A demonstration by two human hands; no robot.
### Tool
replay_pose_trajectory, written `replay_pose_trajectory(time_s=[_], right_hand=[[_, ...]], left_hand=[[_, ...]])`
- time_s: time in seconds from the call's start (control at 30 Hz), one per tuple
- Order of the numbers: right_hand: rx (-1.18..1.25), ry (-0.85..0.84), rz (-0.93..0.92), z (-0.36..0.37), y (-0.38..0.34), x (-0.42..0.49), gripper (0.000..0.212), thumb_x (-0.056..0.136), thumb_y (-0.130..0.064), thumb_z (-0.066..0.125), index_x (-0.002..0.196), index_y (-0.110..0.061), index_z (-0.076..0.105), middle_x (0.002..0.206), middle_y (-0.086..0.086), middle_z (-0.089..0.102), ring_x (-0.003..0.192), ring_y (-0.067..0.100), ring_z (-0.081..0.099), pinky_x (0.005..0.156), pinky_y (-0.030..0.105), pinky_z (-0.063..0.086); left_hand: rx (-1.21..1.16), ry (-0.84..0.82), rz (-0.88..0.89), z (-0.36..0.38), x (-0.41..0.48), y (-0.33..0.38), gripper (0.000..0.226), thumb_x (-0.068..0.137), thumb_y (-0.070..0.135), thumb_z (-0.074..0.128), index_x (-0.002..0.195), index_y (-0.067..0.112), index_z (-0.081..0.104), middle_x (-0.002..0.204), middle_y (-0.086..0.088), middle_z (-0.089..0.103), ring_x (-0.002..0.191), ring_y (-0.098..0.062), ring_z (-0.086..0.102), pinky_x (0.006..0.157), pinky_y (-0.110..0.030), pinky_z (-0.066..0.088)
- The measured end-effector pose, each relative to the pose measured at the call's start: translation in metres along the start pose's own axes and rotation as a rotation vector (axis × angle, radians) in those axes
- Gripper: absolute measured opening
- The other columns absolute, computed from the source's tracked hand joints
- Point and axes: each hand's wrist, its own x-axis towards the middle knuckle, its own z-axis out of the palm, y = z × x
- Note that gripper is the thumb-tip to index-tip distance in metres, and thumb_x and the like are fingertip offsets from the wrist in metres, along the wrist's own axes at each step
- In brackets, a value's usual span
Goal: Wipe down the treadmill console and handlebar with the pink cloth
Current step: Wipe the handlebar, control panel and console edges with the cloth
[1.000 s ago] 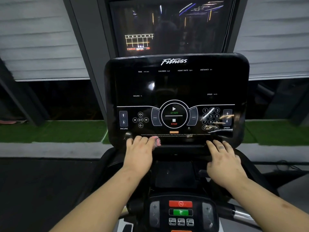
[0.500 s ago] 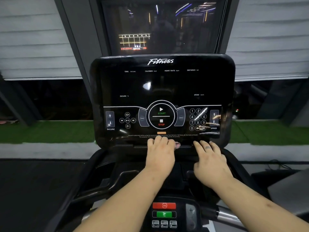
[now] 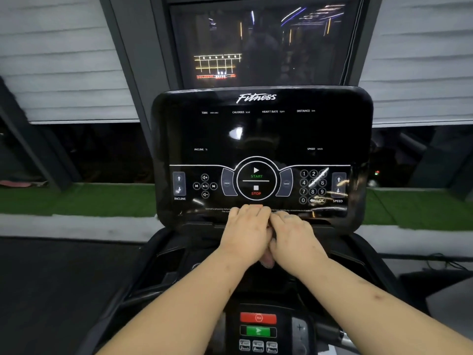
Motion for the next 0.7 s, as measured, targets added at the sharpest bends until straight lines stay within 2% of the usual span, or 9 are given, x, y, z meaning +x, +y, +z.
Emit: replay_pose_trajectory(time_s=[0.07, 0.13, 0.2, 0.33, 0.43, 0.53, 0.6, 0.7], right_hand=[[0.006, -0.002, -0.019, 0.006, -0.007, 0.005, 0.06, 0.08, -0.041, 0.033, 0.133, -0.024, 0.055, 0.125, -0.001, 0.061, 0.113, 0.025, 0.059, 0.094, 0.043, 0.048], [-0.039, -0.025, -0.016, 0.012, -0.011, 0.01, 0.059, 0.084, -0.039, 0.043, 0.142, -0.027, 0.051, 0.13, 0.003, 0.059, 0.116, 0.028, 0.055, 0.097, 0.045, 0.047], [-0.081, -0.037, -0.017, 0.016, -0.012, 0.016, 0.054, 0.09, -0.034, 0.054, 0.144, -0.031, 0.051, 0.13, 0.005, 0.054, 0.117, 0.029, 0.05, 0.099, 0.044, 0.044], [-0.08, -0.032, -0.007, 0.02, -0.014, 0.026, 0.041, 0.093, -0.03, 0.052, 0.134, -0.033, 0.06, 0.124, 0.0, 0.052, 0.112, 0.024, 0.045, 0.1, 0.04, 0.042], [-0.077, -0.007, -0.009, 0.024, -0.022, 0.029, 0.037, 0.092, -0.029, 0.051, 0.125, -0.029, 0.067, 0.124, -0.003, 0.058, 0.11, 0.023, 0.047, 0.099, 0.041, 0.044], [-0.087, -0.008, -0.07, 0.028, -0.044, 0.032, 0.037, 0.091, -0.028, 0.049, 0.122, -0.028, 0.068, 0.124, -0.004, 0.063, 0.11, 0.024, 0.049, 0.1, 0.041, 0.044], [-0.105, -0.02, -0.111, 0.03, -0.065, 0.036, 0.034, 0.092, -0.026, 0.049, 0.121, -0.025, 0.067, 0.123, -0.002, 0.064, 0.113, 0.025, 0.05, 0.099, 0.041, 0.043], [-0.161, -0.034, -0.181, 0.035, -0.096, 0.04, 0.033, 0.091, -0.028, 0.044, 0.118, -0.024, 0.063, 0.117, -0.001, 0.065, 0.114, 0.025, 0.054, 0.098, 0.04, 0.041]], left_hand=[[0.042, -0.001, -0.025, -0.008, -0.009, -0.015, 0.04, 0.097, 0.048, 0.038, 0.123, 0.026, 0.06, 0.114, 0.009, 0.063, 0.109, -0.019, 0.053, 0.098, -0.041, 0.037], [0.067, 0.0, -0.038, -0.013, -0.021, -0.035, 0.047, 0.099, 0.055, 0.031, 0.124, 0.03, 0.061, 0.116, 0.011, 0.062, 0.112, -0.017, 0.052, 0.101, -0.041, 0.035], [0.101, 0.017, -0.054, -0.018, -0.034, -0.059, 0.046, 0.1, 0.052, 0.03, 0.124, 0.028, 0.062, 0.118, 0.01, 0.061, 0.113, -0.018, 0.052, 0.1, -0.041, 0.036], [0.172, 0.063, -0.1, -0.024, -0.068, -0.113, 0.035, 0.096, 0.031, 0.049, 0.127, 0.022, 0.065, 0.119, 0.003, 0.063, 0.111, -0.023, 0.057, 0.095, -0.042, 0.046], [0.164, 0.077, -0.106, -0.024, -0.081, -0.135, 0.043, 0.087, 0.019, 0.066, 0.13, 0.016, 0.067, 0.122, -0.002, 0.065, 0.111, -0.027, 0.06, 0.094, -0.044, 0.051], [0.128, 0.088, -0.111, -0.02, -0.084, -0.134, 0.049, 0.08, 0.015, 0.071, 0.129, 0.013, 0.069, 0.121, -0.004, 0.067, 0.111, -0.028, 0.06, 0.095, -0.044, 0.052], [0.107, 0.078, -0.13, -0.019, -0.084, -0.131, 0.052, 0.077, 0.017, 0.067, 0.129, 0.012, 0.068, 0.12, -0.005, 0.066, 0.109, -0.029, 0.06, 0.092, -0.045, 0.053], [0.133, 0.047, -0.155, -0.023, -0.083, -0.128, 0.054, 0.076, 0.024, 0.048, 0.125, 0.014, 0.068, 0.114, -0.004, 0.066, 0.102, -0.029, 0.06, 0.085, -0.046, 0.053]])
